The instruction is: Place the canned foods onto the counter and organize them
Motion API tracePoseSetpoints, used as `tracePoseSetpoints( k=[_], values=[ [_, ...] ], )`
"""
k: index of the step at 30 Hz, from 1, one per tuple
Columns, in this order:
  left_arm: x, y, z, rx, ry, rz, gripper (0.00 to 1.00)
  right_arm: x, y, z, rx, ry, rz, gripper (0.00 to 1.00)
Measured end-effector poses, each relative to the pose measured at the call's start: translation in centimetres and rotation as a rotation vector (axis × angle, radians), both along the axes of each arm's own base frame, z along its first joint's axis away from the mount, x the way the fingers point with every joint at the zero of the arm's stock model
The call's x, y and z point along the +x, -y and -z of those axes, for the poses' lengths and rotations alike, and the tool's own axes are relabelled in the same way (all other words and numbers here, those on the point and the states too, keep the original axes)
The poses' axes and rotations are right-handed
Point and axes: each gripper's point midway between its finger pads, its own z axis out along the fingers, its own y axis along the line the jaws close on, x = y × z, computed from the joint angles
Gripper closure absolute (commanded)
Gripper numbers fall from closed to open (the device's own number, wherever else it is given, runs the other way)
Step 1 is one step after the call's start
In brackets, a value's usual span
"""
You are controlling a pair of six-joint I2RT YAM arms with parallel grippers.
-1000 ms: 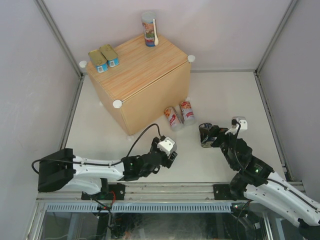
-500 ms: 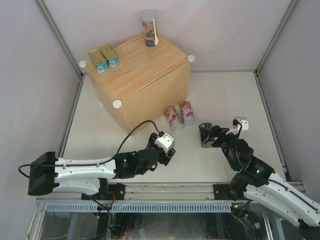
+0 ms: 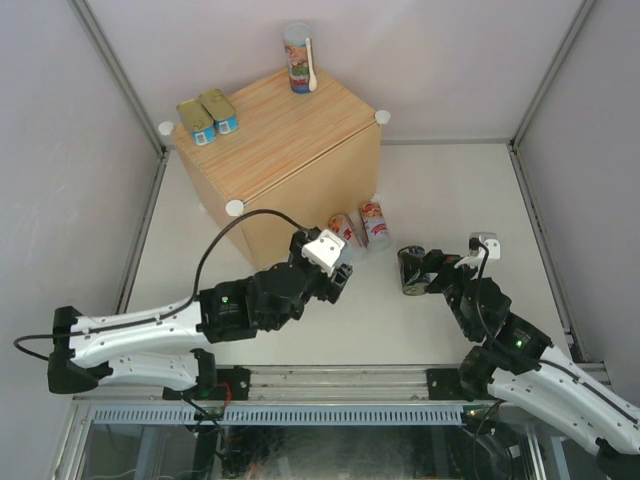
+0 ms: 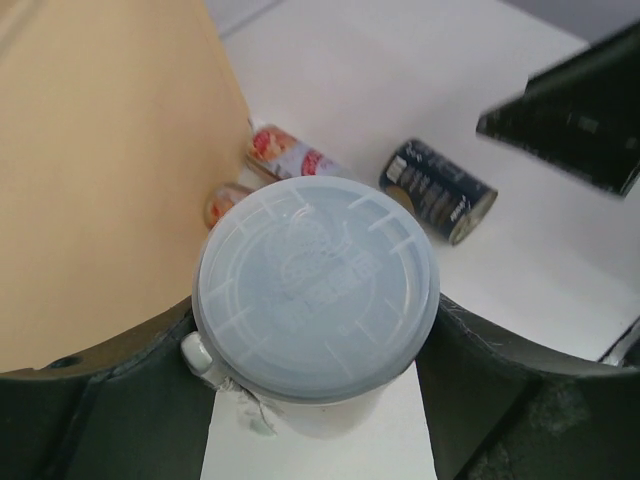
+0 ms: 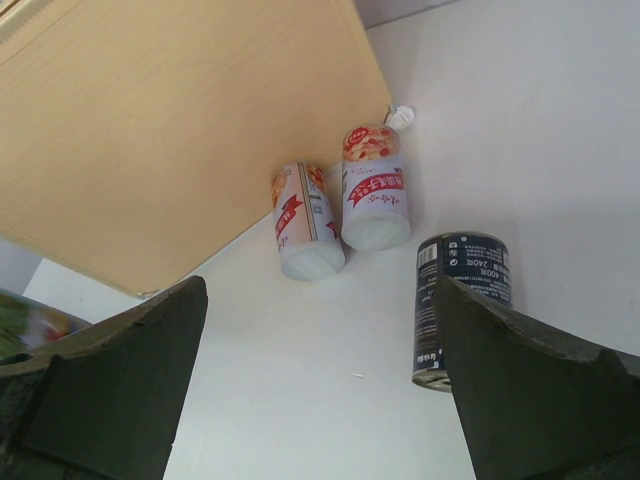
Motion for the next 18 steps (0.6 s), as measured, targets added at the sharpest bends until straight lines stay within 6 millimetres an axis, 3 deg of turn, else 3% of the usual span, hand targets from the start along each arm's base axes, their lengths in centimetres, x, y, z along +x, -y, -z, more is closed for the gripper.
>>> tracePoseSetpoints(
  k=[7, 18],
  values=[
    [1.4, 0.2, -7.6, -0.03, 0.079, -0.045, 1.0, 0.1, -0.2, -0.3, -0.003, -0.002, -0.001, 0.06],
    [7.0, -0.9, -14.6, -0.069, 0.106, -0.134, 1.0, 0.3, -0.5, -1.5, 0.01, 0.007, -0.009, 0.06]
  ],
)
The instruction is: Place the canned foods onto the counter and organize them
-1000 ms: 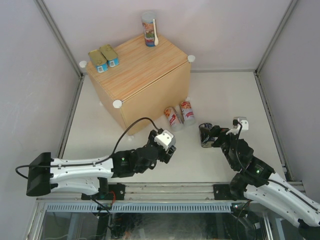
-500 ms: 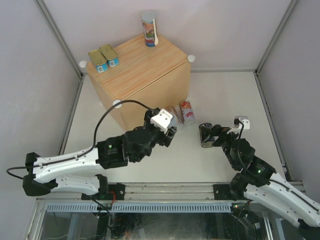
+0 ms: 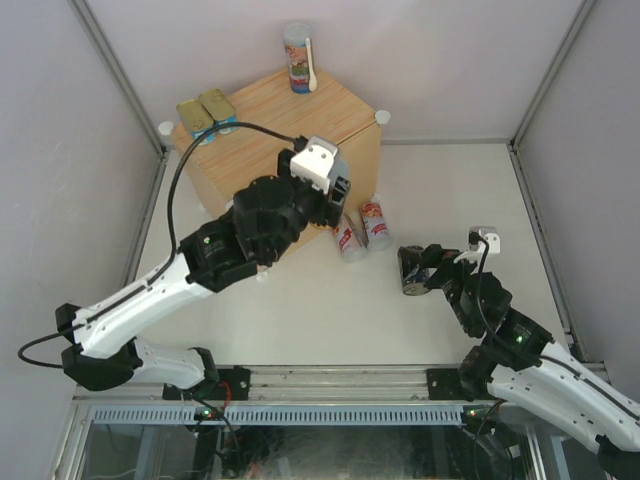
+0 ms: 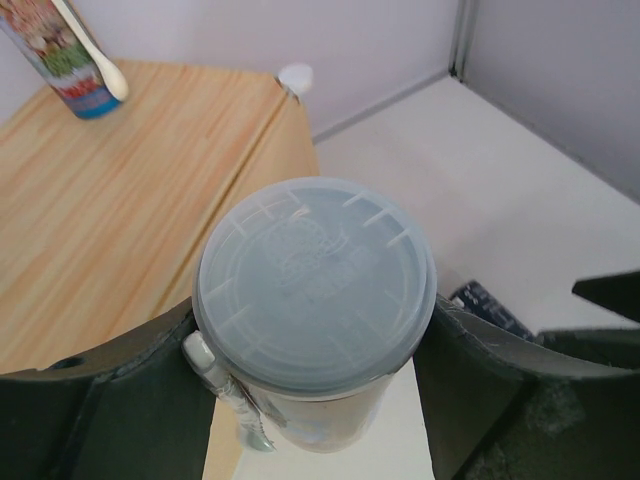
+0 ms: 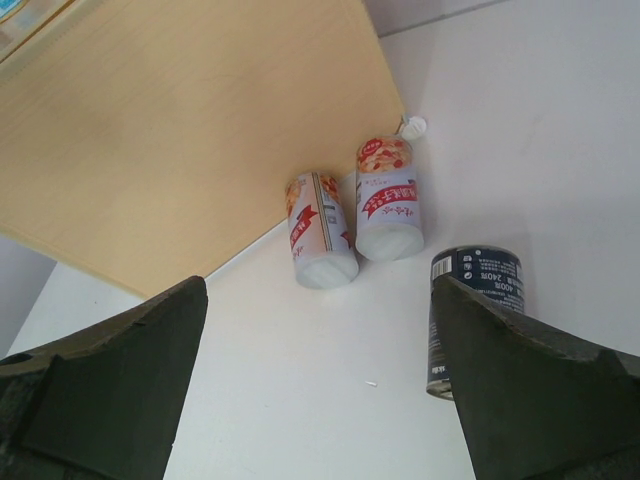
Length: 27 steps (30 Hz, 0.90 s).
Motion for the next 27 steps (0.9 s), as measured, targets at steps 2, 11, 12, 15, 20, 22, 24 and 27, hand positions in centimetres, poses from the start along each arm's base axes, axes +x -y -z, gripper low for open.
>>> tracePoseSetpoints(
  k=[2, 11, 12, 15, 20, 22, 24, 27],
  values=[
    [1.1, -0.2, -1.2, -0.015, 0.008, -0.008, 1.0, 0.1, -0.1, -0.1, -0.002, -0.002, -0.002, 0.06],
    [5.8, -0.1, -5.6, -0.078, 0.047, -0.023, 1.0, 0.5, -0.5, -0.2, -0.006, 0.001, -0.008, 0.06],
    [6.5, 0.1, -6.0, -0.084, 0.05, -0.02, 1.0, 0.5, -0.6, -0.2, -0.007, -0.001, -0.011, 0.06],
    [8.3, 0.1, -6.2, -0.086, 0.051, -0.029, 1.0, 0.7, -0.8, -0.2, -0.011, -0.004, -0.014, 0.06],
    [12.5, 0.1, -6.0, -0.09, 0.044, -0.051, 1.0, 0.9, -1.1, -0.3, -0.009, -0.004, -0.023, 0.06],
    [14.3, 0.3, -5.7, -0.092, 0.041, -0.055, 1.0, 1.1, -1.4, -0.7, -0.003, 0.001, -0.03, 0.06],
    [15.8, 0.5, -5.5, -0.096, 0.035, -0.06, 1.0, 1.2, -1.6, -0.9, 0.001, 0.005, -0.034, 0.06],
    [18.5, 0.8, -5.0, -0.108, 0.031, -0.068, 1.0, 1.4, -1.9, -0.9, 0.0, 0.007, -0.048, 0.06]
  ],
)
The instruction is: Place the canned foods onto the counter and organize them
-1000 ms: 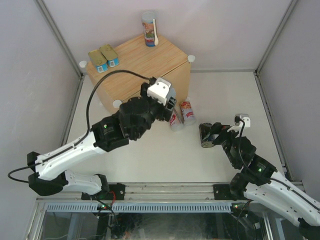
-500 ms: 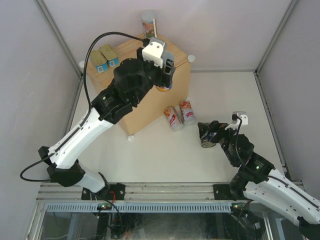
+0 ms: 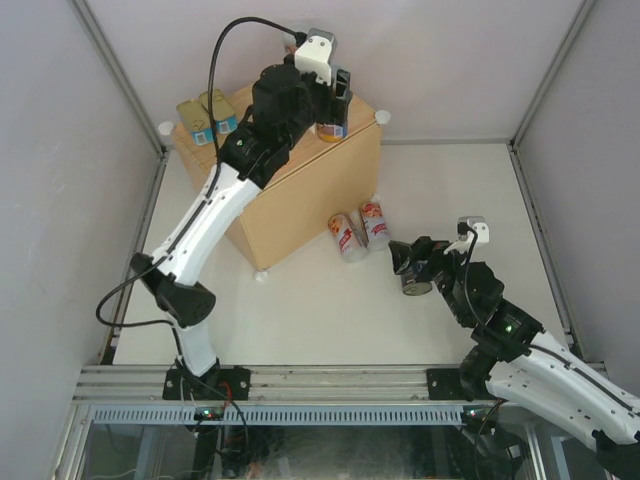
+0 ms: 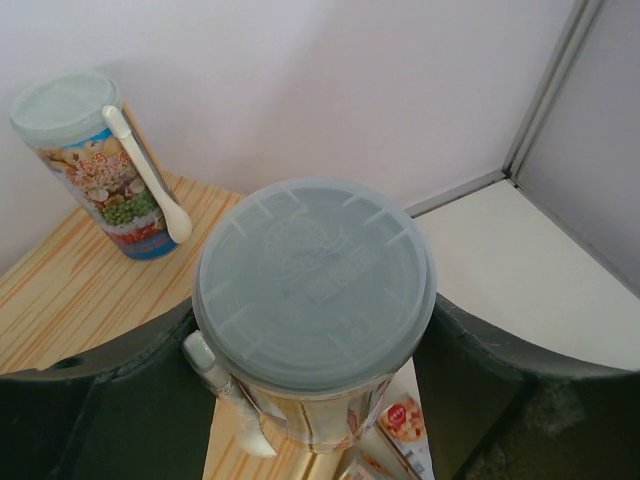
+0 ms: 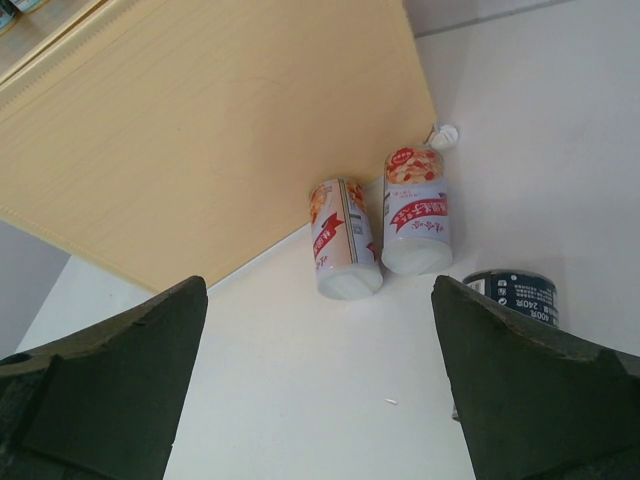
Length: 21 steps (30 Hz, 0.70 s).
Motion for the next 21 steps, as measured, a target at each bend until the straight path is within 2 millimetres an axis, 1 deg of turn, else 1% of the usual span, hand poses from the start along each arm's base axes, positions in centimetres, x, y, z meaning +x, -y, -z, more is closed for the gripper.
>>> tracePoseSetpoints(
  k=[4, 11, 14, 17, 21],
  values=[
    [2.6, 0.2, 0.9, -0.024, -0.011, -0.006, 1.0, 0.1, -0.3, 0.1, -0.012, 0.0, -0.017, 0.06],
    [6.8, -0.3, 2.9, -0.051, -0.016, -0.04, 1.0, 0.0, -0.6, 0.0, -0.008, 0.004, -0.047, 0.06],
    [8.0, -0.6, 3.8, -0.051, -0.016, -0.055, 1.0, -0.1, -0.9, -0.1, -0.006, 0.006, -0.064, 0.06],
    [8.8, -0.6, 4.4, -0.05, -0.017, -0.062, 1.0, -0.1, -1.2, -0.2, -0.004, 0.01, -0.075, 0.06],
    [9.4, -0.6, 4.2, -0.061, -0.001, -0.067, 1.0, -0.1, -1.6, -0.2, -0.003, 0.011, -0.093, 0.06]
  ],
)
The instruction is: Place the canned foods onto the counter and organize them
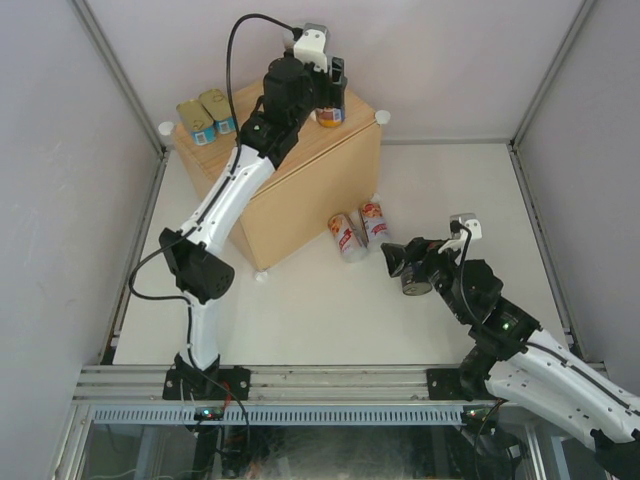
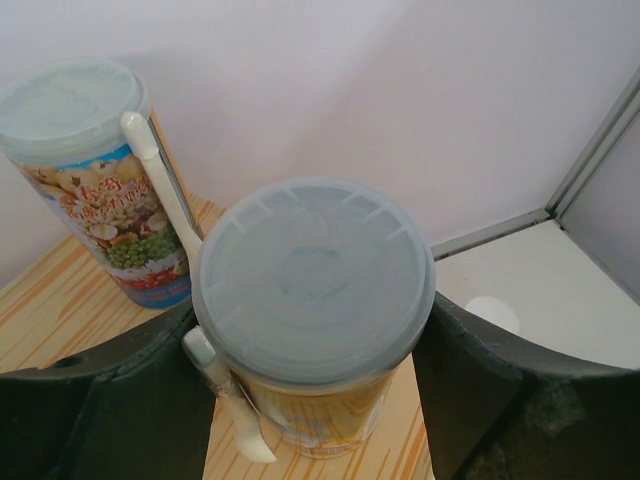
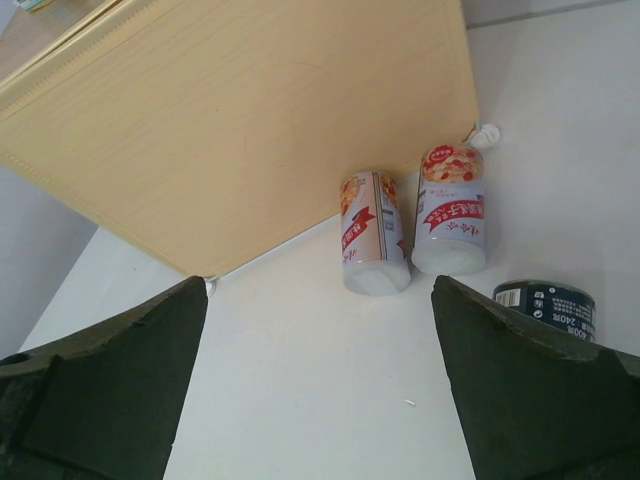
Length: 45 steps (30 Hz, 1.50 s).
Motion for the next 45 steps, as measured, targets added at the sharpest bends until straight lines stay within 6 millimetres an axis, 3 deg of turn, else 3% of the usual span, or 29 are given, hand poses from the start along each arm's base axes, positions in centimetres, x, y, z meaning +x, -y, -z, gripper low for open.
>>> tracePoseSetpoints(
  k=[8, 17, 21, 26, 30, 36, 45],
  values=[
    [0.8, 0.0, -1.1, -0.029, 0.042, -0.006, 1.0, -0.1, -0.4, 0.1, -0.004, -0.002, -0.02, 0.06],
    [2.9, 0.5, 0.4, -0.047, 0.046, -0.017, 1.0, -0.2, -0.8, -0.1, 0.006, 0.004, -0.043, 0.06],
    [2.9, 0.4, 0.1, -0.049, 0.05, -0.019, 0.76, -0.2, -0.9, -0.2, 0.009, 0.006, -0.048, 0.06],
    [2.9, 0.5, 0.3, -0.048, 0.048, -0.018, 0.35, 0.0, -0.9, -0.1, 0.006, 0.003, -0.044, 0.06],
    [2.9, 0.5, 0.3, -0.046, 0.048, -0.019, 0.16, 0.1, -1.0, 0.1, 0.001, -0.003, -0.043, 0.06],
    [3.0, 0.4, -1.7, -0.086, 0.112, -0.024, 0.04, 0.3, -1.1, 0.4, -0.006, -0.01, -0.042, 0.06],
    [3.0, 0.3, -2.2, -0.096, 0.127, -0.03, 0.0, 0.3, -1.1, 0.4, -0.005, -0.009, -0.04, 0.06]
  ],
)
